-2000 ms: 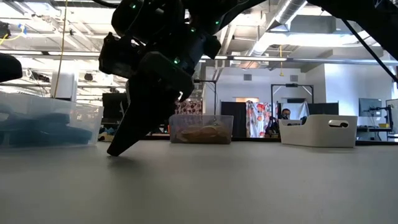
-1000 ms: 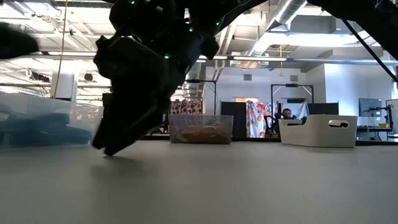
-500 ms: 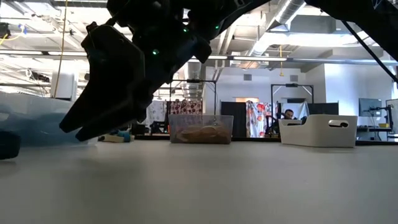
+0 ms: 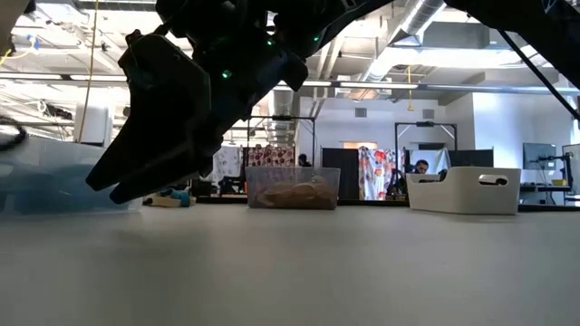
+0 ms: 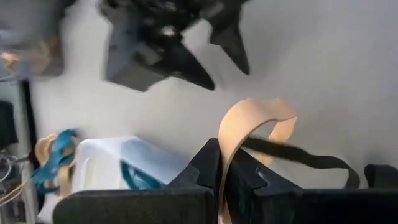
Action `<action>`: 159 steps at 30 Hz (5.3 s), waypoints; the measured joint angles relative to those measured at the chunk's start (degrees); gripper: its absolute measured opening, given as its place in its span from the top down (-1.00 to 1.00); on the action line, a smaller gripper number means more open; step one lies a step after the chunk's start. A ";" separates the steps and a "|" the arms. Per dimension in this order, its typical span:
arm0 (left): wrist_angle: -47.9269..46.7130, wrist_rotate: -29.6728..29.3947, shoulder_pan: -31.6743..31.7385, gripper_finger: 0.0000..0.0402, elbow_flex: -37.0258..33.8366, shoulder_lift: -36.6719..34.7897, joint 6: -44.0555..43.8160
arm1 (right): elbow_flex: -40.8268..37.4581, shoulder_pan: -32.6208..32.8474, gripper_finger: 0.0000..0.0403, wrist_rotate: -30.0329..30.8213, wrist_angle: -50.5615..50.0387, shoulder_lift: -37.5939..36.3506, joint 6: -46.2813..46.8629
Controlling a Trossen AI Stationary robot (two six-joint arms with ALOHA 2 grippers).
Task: Sort rubber bands into baskets
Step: Put the brown rubber band into the black bin
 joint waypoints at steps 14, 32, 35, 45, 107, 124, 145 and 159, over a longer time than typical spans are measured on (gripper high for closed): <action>-6.82 -10.48 -1.51 1.00 11.26 -0.07 0.30 | 0.04 0.00 -0.31 0.07 0.02 -0.09 0.02; -6.82 -2.48 -1.48 1.00 11.27 -0.09 -1.13 | 0.09 0.30 -0.31 0.13 4.49 -0.15 -1.82; -6.81 -1.50 -1.73 1.00 11.27 -0.09 -2.39 | 0.09 1.06 -0.31 0.04 8.01 -0.15 -5.29; -6.70 5.09 -1.84 1.00 11.23 0.11 -6.40 | 0.15 2.43 -0.31 -0.14 14.91 1.03 -12.95; -6.24 -12.78 13.09 1.00 3.12 -0.20 13.33 | 0.00 6.13 -0.31 7.64 -24.48 -18.23 -10.10; 9.13 -15.97 34.66 1.00 3.12 -7.28 41.38 | -0.11 17.88 -0.31 31.65 -46.87 -38.50 1.28; 51.62 15.48 73.61 1.00 3.21 -4.68 69.12 | -0.11 29.35 -0.31 43.26 -60.56 -44.13 19.84; 62.76 19.64 79.39 1.00 3.17 12.21 68.64 | -0.09 35.14 -0.31 49.02 -63.11 -44.15 28.92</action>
